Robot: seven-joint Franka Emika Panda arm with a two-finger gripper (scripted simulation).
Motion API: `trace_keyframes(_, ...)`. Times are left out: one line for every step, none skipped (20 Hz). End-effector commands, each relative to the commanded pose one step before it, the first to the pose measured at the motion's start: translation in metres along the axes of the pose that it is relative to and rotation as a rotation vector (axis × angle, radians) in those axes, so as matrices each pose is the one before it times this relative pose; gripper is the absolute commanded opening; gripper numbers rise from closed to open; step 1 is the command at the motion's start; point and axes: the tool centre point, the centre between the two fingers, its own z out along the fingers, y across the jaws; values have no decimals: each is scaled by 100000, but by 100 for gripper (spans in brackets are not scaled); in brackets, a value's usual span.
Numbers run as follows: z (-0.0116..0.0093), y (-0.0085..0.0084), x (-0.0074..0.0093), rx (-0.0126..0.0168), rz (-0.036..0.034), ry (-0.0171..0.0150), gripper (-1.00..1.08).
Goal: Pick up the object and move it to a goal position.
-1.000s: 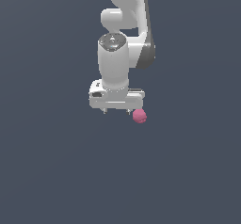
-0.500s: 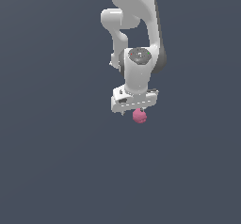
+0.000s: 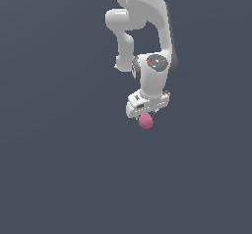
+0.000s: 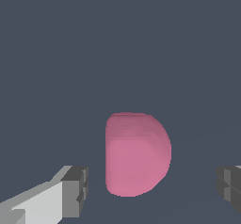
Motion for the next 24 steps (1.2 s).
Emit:
trace_keyframes(5,56,11,-32,81,64,100)
trace_keyframes(103,5,-6,0,0,0,100)
trace_keyframes(172,8,-11,0,0,0,100)
trace_keyframes(239,-43,-4,0,-98,1,100)
trace_keyframes(307,13,-20,0,0,0,100)
trace_keyframes(372,-38,-14,1,-98,1,100)
trace_keyframes(437,-20,-23,1,-69,1,100)
trace_keyframes(499,-17,-27,2,-69,1,100)
trace_keyframes(554,-30,-26,2,-98,1,100)
trace_keyframes(522,-15,-24,1,-69,1,100)
trace_keyframes(458,-17,-14,-1,-69,1,100)
trace_keyframes(394,-18,-4,-3,-69,0,100)
trace_keyframes(329,19,-2,0,0,0,100)
trace_keyframes(261,-21,15,-11,-68,-1,100)
trace_keyframes(196,15,13,0,0,0,100)
trace_keyframes(134,-25,23,-23,-65,-2,100)
trace_keyframes(78,8,12,0,0,0,100)
trace_keyframes(25,3,5,0,0,0,100)
trace_keyframes(0,0,0,0,0,0,-100)
trace_keyframes(0,0,0,0,0,0,-100)
trace_keyframes(0,0,0,0,0,0,-100)
trace_keyframes(0,0,0,0,0,0,-100)
trace_keyframes(0,0,0,0,0,0,-100)
trace_keyframes(0,0,0,0,0,0,-100)
